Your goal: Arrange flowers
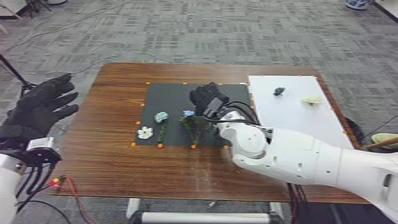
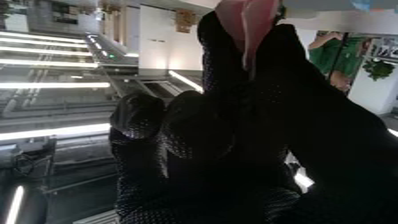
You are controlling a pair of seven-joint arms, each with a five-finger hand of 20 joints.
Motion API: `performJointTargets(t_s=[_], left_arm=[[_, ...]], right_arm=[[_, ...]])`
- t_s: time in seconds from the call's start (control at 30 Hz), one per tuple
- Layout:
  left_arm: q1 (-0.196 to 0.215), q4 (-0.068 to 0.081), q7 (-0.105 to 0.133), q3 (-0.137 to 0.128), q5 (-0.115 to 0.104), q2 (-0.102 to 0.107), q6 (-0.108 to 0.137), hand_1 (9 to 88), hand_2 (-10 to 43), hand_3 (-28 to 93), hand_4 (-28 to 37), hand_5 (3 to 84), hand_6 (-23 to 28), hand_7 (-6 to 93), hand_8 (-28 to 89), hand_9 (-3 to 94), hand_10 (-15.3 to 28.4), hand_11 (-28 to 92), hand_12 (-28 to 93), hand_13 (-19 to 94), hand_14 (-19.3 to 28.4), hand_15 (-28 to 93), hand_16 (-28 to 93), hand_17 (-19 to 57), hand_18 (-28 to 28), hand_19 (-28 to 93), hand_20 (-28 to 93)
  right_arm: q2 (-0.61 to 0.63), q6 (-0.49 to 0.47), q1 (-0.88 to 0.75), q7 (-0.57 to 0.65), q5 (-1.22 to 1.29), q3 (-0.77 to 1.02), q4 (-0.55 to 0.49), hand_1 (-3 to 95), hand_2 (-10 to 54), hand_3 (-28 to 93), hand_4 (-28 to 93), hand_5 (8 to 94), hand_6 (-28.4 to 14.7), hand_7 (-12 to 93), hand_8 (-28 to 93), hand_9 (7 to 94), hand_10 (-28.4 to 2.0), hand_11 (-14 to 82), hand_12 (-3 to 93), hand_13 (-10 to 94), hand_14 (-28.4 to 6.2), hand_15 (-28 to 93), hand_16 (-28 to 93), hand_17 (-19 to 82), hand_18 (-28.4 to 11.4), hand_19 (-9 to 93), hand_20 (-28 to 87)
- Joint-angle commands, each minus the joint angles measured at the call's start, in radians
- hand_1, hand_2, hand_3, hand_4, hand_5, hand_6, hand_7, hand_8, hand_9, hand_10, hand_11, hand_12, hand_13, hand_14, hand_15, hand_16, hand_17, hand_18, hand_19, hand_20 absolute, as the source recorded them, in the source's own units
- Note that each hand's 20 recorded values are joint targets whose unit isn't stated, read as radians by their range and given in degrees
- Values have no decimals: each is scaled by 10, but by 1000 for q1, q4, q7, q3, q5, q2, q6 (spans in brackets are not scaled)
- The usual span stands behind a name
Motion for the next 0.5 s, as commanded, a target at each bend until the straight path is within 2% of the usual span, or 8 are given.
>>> performJointTargets(t_s=[0.03, 0.23, 0.5], left_arm=[[4, 1, -12, 1, 2, -9, -9, 239, -27, 682, -283, 220, 16, 228, -106, 168, 96, 219, 196, 60, 124, 435, -50, -109, 190, 401, 126], [6, 1, -14, -1, 2, -8, -12, 238, -28, 684, -283, 220, 15, 228, -107, 168, 97, 219, 196, 60, 125, 436, -51, -110, 190, 401, 126], [6, 2, -20, -2, 3, -6, -19, 238, -27, 683, -283, 220, 16, 227, -106, 168, 97, 219, 197, 60, 124, 436, -51, -110, 190, 400, 126]], right_arm=[[15, -55, -36, -11, -17, 32, -9, 516, -95, 791, -283, 744, 36, 435, -26, 864, -26, 152, 498, 735, -40, 778, 385, 375, -196, 868, 549], [25, -100, -64, -27, -9, 65, -14, 480, -95, 777, -283, 715, 38, 421, -25, 849, -22, 138, 484, 723, -42, 780, 388, 368, -196, 866, 550], [34, -76, -60, -24, 3, 74, -35, 434, -95, 768, -283, 699, 31, 416, -24, 830, -27, 133, 477, 711, -46, 783, 390, 359, -197, 862, 555]])
